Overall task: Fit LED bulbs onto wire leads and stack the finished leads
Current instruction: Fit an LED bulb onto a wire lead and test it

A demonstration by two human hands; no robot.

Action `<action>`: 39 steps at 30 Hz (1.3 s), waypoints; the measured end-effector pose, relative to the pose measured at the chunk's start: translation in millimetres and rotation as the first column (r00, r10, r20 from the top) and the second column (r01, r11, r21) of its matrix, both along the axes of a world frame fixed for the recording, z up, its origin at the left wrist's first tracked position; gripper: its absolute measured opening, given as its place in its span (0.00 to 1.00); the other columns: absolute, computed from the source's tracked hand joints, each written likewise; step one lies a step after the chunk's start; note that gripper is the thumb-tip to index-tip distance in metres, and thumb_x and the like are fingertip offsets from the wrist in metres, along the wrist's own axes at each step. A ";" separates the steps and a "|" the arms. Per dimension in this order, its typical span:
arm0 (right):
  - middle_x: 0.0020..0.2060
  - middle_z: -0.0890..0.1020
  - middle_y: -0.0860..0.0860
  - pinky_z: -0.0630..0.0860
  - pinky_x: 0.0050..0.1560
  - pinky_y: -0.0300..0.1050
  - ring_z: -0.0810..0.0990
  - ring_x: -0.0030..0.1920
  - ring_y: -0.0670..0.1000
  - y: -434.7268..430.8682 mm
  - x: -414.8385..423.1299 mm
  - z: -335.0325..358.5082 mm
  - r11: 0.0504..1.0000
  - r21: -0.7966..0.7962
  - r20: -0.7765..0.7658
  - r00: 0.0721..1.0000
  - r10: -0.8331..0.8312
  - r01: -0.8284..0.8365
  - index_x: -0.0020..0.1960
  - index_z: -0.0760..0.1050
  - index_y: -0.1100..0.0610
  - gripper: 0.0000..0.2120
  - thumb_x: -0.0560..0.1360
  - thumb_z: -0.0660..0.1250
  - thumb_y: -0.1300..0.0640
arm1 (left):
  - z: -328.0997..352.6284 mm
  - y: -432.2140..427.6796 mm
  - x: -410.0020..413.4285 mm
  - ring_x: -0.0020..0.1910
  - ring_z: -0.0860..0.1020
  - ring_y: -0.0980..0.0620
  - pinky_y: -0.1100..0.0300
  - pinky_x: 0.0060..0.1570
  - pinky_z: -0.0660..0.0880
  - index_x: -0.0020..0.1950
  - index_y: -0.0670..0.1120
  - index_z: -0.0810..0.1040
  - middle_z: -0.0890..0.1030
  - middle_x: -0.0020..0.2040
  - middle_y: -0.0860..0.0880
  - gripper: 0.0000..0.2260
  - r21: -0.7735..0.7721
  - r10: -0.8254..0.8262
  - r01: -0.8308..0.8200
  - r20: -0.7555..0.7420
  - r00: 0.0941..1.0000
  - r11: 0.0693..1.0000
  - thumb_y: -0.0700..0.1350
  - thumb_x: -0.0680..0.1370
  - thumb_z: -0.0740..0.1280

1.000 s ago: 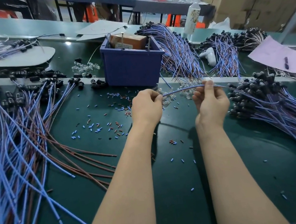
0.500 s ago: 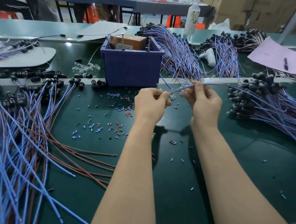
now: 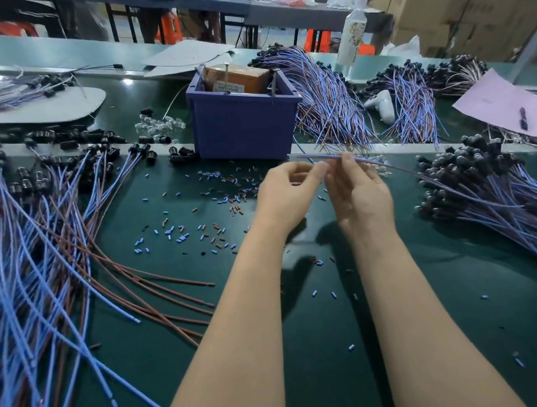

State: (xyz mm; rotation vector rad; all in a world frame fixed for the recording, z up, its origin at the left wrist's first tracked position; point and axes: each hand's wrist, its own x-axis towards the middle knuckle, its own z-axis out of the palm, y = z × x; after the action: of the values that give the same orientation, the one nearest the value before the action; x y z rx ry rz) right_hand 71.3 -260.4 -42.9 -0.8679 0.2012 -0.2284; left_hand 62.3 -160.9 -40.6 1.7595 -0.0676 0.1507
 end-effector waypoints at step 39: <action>0.64 0.71 0.60 0.58 0.73 0.47 0.64 0.70 0.60 -18.0 -17.8 19.1 0.015 -0.773 0.584 0.722 -0.370 0.634 0.52 0.80 0.62 0.14 0.73 0.58 0.69 | 2.8 -11.1 -4.5 0.27 0.78 0.63 0.69 0.34 0.74 0.39 0.44 0.73 0.81 0.34 0.51 0.10 -0.296 -0.096 0.031 -0.207 0.974 0.955 0.38 0.79 0.59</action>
State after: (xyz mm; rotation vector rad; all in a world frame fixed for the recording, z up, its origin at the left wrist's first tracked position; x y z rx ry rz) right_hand 53.5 -278.4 -23.8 -2.0469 0.1384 -1.2994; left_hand 57.9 -172.0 -37.8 1.4670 0.0560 -0.0793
